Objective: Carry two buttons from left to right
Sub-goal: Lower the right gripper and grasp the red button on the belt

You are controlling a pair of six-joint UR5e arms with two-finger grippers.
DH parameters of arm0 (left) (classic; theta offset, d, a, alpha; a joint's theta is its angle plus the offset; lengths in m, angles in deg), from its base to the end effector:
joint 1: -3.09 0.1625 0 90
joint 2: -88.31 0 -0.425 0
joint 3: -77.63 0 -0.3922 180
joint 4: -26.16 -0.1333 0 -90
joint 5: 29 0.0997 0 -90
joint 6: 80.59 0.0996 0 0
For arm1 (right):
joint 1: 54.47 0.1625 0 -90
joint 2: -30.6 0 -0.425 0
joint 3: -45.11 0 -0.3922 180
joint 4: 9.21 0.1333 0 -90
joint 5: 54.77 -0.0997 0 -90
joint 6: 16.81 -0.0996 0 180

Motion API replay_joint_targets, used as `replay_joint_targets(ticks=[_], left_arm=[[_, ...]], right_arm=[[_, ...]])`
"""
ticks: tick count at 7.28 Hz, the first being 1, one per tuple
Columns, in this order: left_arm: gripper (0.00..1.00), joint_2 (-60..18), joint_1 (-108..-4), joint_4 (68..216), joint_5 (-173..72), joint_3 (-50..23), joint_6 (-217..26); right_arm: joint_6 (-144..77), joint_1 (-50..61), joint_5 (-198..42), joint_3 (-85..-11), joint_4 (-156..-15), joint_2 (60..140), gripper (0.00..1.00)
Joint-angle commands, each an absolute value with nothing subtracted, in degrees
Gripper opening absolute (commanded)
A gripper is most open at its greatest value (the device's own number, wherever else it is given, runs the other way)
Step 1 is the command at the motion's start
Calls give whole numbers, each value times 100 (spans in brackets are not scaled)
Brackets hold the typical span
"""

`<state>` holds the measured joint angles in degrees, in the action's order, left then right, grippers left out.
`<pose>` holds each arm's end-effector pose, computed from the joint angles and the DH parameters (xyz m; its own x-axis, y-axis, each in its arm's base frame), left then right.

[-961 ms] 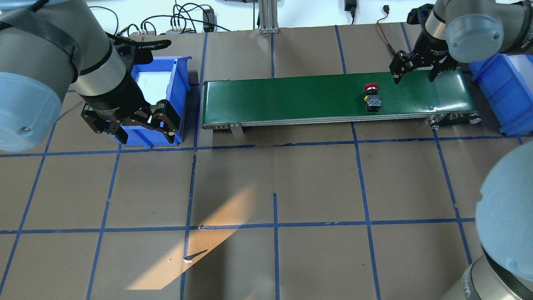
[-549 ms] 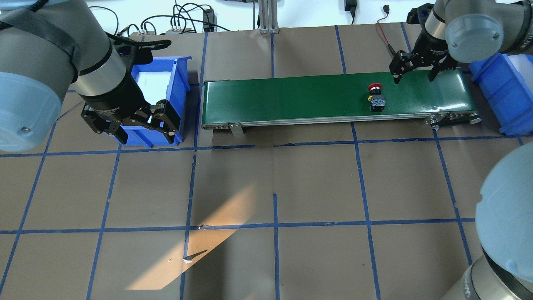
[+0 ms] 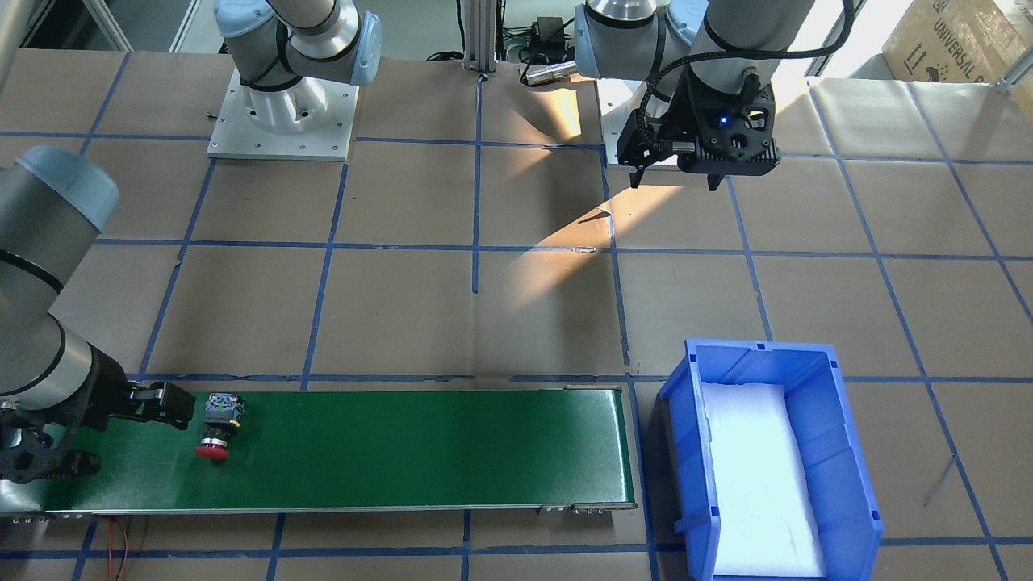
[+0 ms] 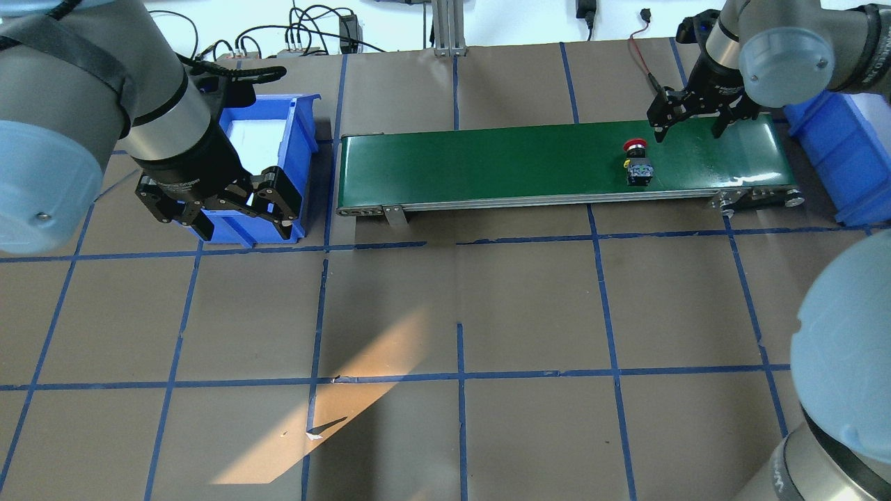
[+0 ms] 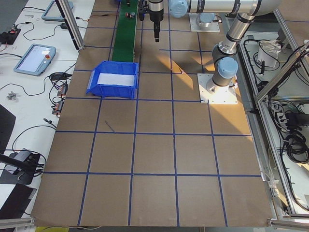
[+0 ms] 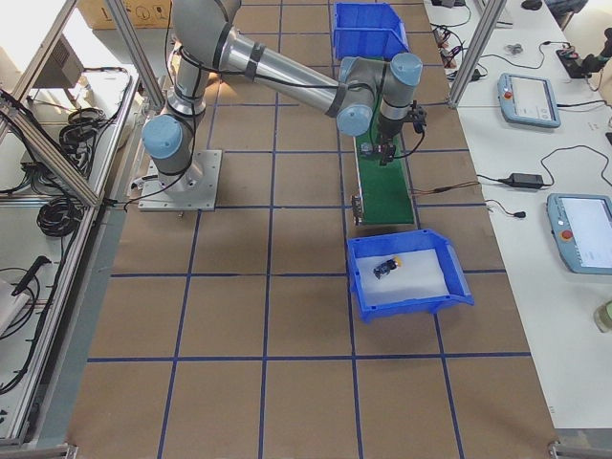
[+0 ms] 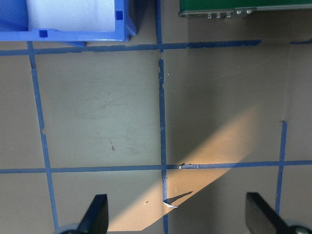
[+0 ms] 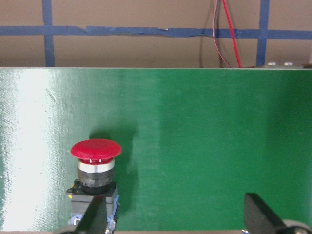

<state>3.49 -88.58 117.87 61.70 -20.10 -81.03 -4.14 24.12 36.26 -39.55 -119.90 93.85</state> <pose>-0.1450 -0.4414 0.4616 -0.9997 0.0224 -0.0128 0.0214 0.9970 0.0742 -0.0006 -0.6679 0.2980 -0.9996 -0.0222 0.0148 -0.0220 0.9996 0.0162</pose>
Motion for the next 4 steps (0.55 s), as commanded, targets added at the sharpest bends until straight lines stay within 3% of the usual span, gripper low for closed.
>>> replay_joint_targets(ticks=[1,4], left_arm=[[100,349,-8858,11783,6170,-2010,-8103],[100,349,-8858,11792,6170,-2010,-8103]], right_arm=[[-626,2559,3646,-3970,-12022,9248,100],[-627,2779,3646,-4075,-12014,9239,100]])
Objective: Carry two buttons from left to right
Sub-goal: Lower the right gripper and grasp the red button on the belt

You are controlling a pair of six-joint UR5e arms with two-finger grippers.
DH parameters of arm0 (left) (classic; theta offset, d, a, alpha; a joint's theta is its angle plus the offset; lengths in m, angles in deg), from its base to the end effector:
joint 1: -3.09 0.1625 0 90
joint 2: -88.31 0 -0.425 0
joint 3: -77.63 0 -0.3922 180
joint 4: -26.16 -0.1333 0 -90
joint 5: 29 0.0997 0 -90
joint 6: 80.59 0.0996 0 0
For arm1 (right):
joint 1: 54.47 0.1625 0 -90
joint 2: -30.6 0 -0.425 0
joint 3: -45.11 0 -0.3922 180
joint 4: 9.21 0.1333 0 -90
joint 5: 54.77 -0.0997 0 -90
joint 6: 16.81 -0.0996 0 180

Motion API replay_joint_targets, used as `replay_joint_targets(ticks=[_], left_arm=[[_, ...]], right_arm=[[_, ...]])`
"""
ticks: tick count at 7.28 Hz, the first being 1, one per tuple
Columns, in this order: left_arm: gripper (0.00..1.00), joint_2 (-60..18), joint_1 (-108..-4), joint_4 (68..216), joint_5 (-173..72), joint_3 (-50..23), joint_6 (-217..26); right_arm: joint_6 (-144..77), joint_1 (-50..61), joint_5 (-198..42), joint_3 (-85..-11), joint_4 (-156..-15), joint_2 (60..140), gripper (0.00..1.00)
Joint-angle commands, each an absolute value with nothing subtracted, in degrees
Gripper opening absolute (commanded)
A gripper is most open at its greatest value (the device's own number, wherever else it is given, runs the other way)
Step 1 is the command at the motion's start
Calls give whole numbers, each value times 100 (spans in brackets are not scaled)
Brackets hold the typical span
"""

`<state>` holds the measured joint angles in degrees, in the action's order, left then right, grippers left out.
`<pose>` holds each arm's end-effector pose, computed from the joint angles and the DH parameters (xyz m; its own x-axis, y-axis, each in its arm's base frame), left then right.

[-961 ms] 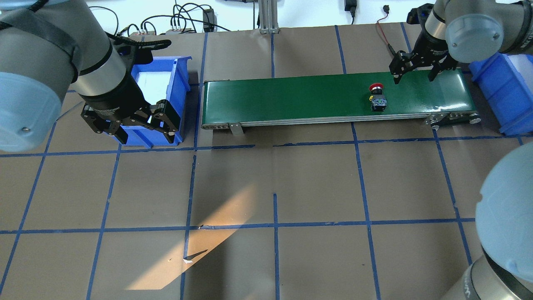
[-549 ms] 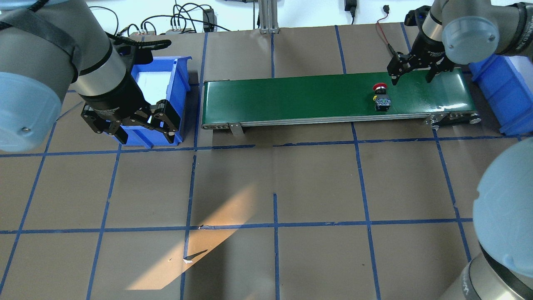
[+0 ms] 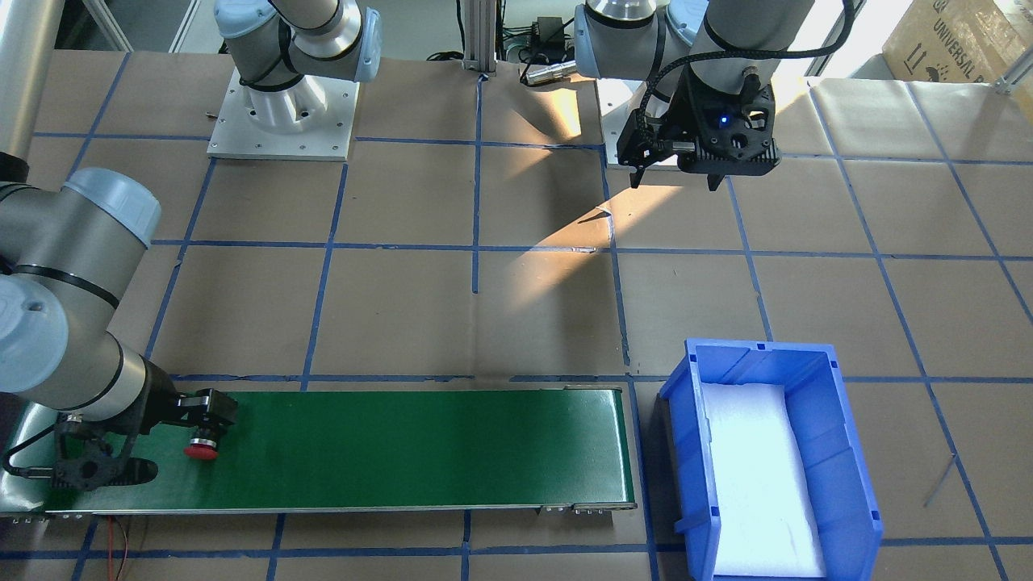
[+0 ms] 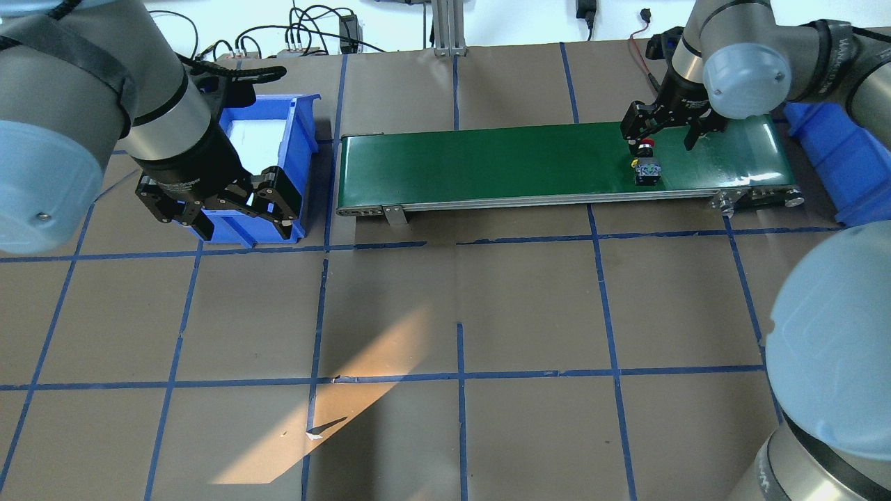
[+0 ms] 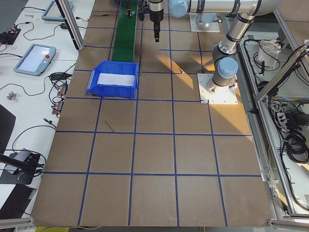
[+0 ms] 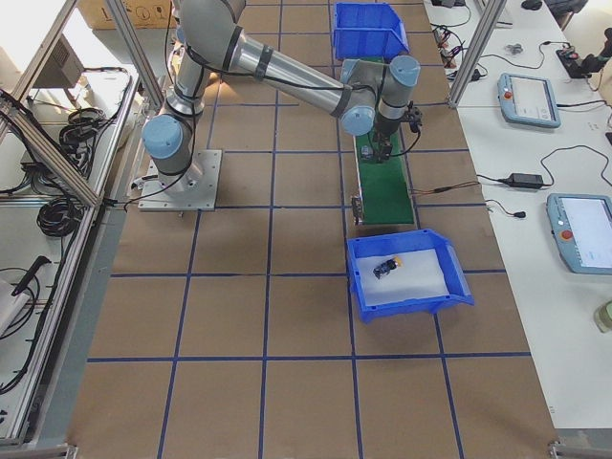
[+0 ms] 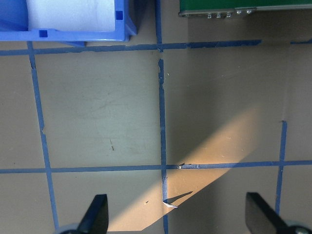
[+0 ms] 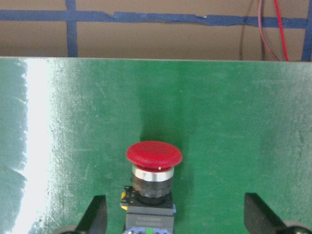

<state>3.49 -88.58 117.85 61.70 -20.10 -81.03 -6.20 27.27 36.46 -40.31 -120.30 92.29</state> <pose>-0.1450 -0.4415 0.4616 -0.9997 0.0224 -0.0128 0.0214 0.9970 0.0738 0.0356 -0.6676 0.2748 -0.9990 -0.0418 0.0126 -0.0411 0.9979 0.0492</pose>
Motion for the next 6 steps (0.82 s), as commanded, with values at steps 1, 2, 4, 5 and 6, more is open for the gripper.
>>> replay_joint_targets(ticks=[1,2,4,5,6], left_arm=[[100,349,-8858,11783,6170,-2010,-8103],[100,349,-8858,11783,6170,-2010,-8103],[100,341,-8858,11783,6170,-2010,-8103],[100,340,-8858,11783,6170,-2010,-8103],[100,349,-8858,11783,6170,-2010,-8103]], right_arm=[[-600,2770,3646,-4119,-12031,9178,100],[-591,2770,3655,-4145,-12083,9152,83],[-591,2753,3664,-4146,-12066,9160,32],[-574,2744,3673,-4146,-12049,9160,21],[-513,2718,3795,-4102,-12014,9177,12]])
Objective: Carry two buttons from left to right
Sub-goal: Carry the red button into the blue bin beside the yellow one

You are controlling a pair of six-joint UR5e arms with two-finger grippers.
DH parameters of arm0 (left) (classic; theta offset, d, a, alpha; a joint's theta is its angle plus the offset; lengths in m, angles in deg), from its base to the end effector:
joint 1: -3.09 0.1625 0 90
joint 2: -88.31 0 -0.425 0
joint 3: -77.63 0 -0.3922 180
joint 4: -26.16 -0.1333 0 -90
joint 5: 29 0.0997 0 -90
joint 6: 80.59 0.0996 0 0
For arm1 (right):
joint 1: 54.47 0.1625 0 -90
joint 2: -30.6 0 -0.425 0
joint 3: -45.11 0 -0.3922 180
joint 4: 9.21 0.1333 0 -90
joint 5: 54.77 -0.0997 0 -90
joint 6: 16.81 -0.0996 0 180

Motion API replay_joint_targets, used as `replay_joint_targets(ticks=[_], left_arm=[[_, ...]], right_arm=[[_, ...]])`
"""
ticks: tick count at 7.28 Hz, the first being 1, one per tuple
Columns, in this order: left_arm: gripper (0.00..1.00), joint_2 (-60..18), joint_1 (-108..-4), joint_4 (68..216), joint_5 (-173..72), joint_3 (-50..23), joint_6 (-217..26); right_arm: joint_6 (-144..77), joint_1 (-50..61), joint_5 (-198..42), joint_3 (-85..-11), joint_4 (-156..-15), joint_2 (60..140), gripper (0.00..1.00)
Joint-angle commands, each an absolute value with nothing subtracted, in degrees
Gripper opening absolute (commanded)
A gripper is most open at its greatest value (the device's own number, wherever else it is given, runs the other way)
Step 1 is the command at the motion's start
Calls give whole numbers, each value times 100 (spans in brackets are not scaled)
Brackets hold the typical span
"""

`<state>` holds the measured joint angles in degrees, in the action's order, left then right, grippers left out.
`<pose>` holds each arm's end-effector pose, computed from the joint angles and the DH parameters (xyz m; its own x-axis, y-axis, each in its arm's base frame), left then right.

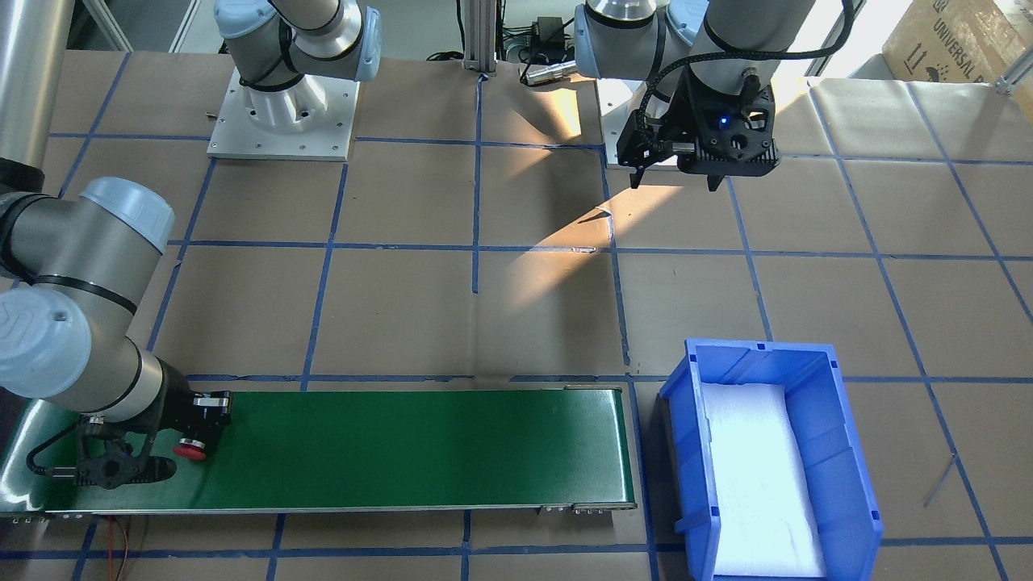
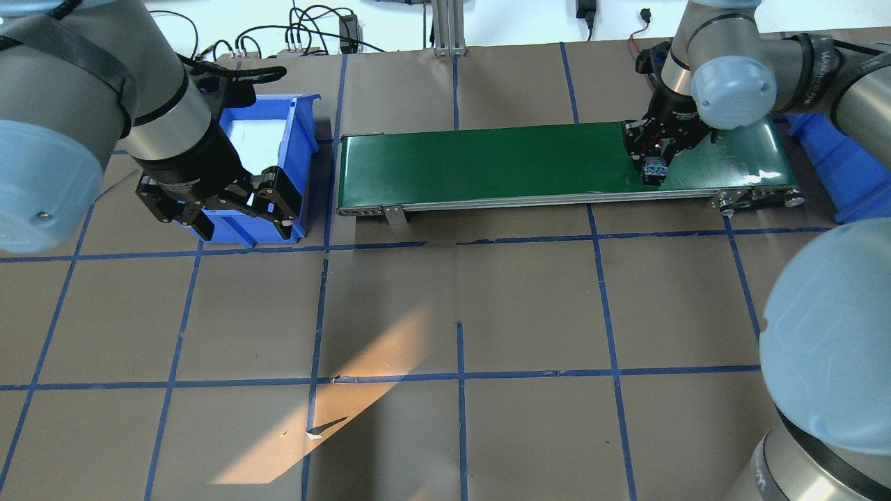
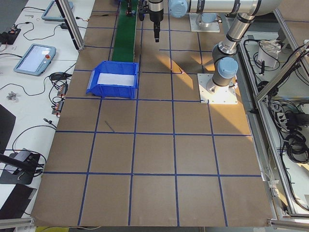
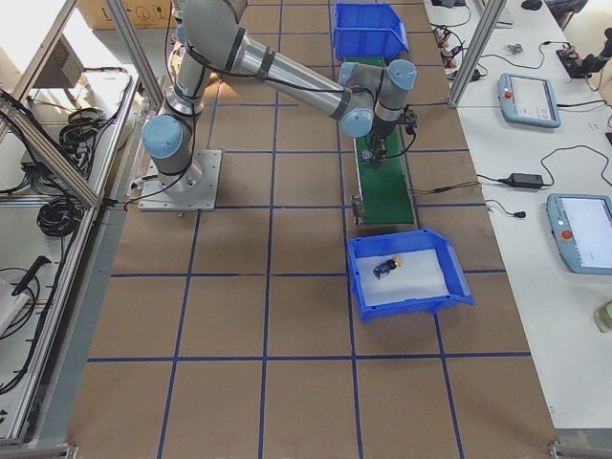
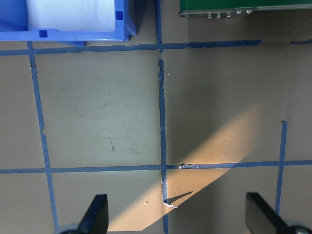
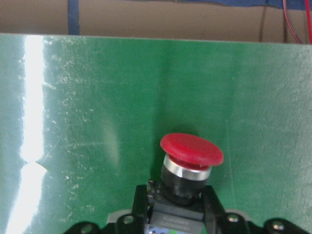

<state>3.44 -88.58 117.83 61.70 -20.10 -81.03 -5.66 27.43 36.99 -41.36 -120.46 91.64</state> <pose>-0.1450 -0.4418 0.4613 -0.9997 0.0224 -0.0128 0.0214 0.9970 0.0744 0.0371 -0.6640 0.2594 -0.9984 -0.0549 0.0160 -0.0535 0.9956 0.0774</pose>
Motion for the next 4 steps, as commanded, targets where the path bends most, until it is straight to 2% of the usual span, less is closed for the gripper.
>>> replay_joint_targets(ticks=[1,4], left_arm=[[100,349,-8858,11783,6170,-2001,-8103],[100,349,-8858,11783,6170,-2010,-8103]], right_arm=[[-312,2622,3944,-3989,-11996,9221,12],[986,1587,4077,-3444,-11855,9257,14]])
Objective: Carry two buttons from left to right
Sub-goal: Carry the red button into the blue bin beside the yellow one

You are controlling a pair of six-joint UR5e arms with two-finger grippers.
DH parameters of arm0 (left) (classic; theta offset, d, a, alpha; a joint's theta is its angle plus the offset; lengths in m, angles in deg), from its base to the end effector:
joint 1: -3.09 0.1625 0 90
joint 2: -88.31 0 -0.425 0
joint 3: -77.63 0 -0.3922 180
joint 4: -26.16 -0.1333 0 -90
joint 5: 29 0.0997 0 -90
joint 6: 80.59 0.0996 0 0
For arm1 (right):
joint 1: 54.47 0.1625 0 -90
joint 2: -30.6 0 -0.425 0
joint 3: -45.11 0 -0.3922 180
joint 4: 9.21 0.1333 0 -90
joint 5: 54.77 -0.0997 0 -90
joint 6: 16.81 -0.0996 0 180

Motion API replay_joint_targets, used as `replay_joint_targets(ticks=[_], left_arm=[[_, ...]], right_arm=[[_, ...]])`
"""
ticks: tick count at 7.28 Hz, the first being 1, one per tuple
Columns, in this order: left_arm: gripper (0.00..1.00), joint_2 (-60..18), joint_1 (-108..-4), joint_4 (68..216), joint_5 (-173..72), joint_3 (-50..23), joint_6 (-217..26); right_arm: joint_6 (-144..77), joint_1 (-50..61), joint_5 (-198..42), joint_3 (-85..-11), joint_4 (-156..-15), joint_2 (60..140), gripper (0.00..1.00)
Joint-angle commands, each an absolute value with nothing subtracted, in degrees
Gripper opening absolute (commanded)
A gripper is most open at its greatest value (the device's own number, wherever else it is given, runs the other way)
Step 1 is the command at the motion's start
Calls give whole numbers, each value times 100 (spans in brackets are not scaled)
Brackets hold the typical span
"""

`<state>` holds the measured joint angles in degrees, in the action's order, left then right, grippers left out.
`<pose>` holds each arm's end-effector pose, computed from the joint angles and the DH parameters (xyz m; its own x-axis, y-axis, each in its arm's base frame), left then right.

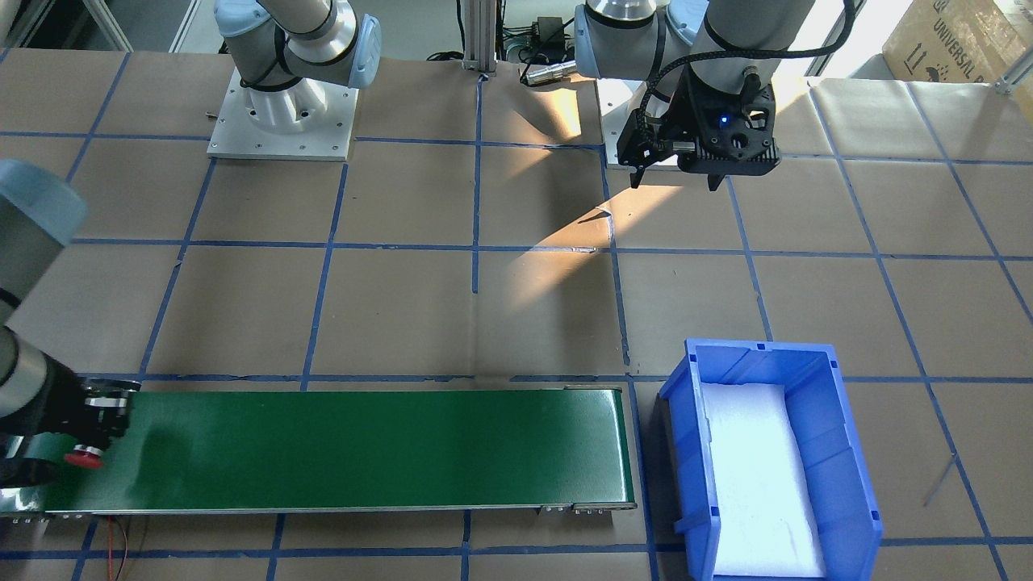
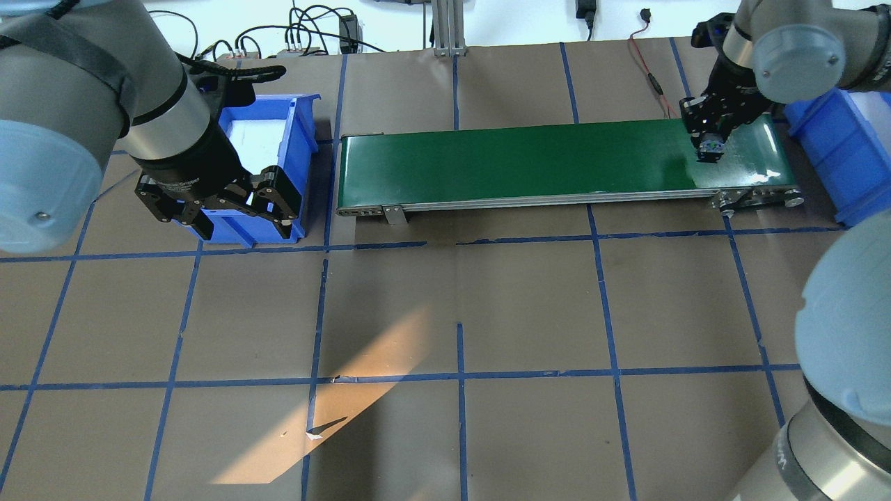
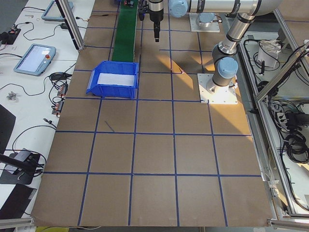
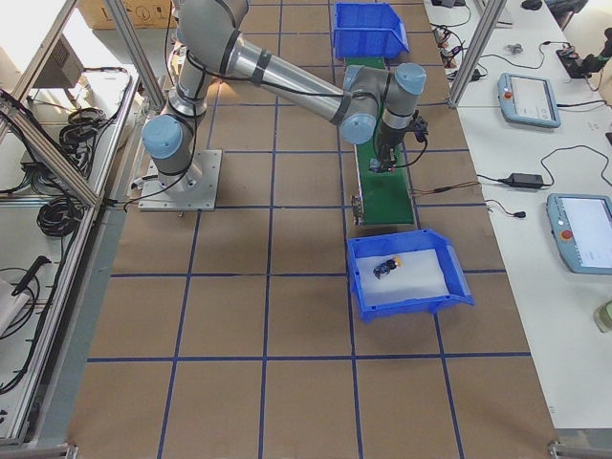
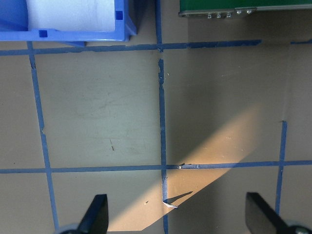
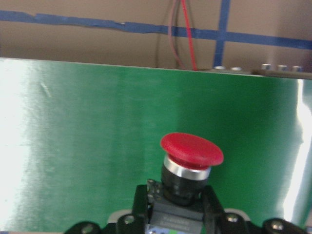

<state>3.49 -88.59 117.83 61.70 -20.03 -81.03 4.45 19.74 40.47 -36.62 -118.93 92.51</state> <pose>-0.1451 -0.4416 0.4622 -0.9997 0.0225 -0.0127 0.0216 0.9972 0.0723 -0.0624 -0.6772 0.3051 -0.9917 -0.0965 0.0845 -0.0939 0.9950 0.0347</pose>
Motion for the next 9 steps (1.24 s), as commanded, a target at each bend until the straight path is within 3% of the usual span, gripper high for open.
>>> replay_joint_targets(ticks=[1,4,6,9], left_arm=[[100,349,-8858,11783,6170,-2010,-8103],[100,349,-8858,11783,6170,-2019,-8103],[100,349,-8858,11783,6170,-2019,-8103],[100,349,-8858,11783,6170,-2019,-8103]], right_arm=[[1460,1271,4077,-3321,-11855,9257,14],[3514,253,4051,-2620,-11838,9135,14],[4248,-138,3989,-1916,-11198,8653,14],[4899,-463,3673,-1738,-11650,7923,14]])
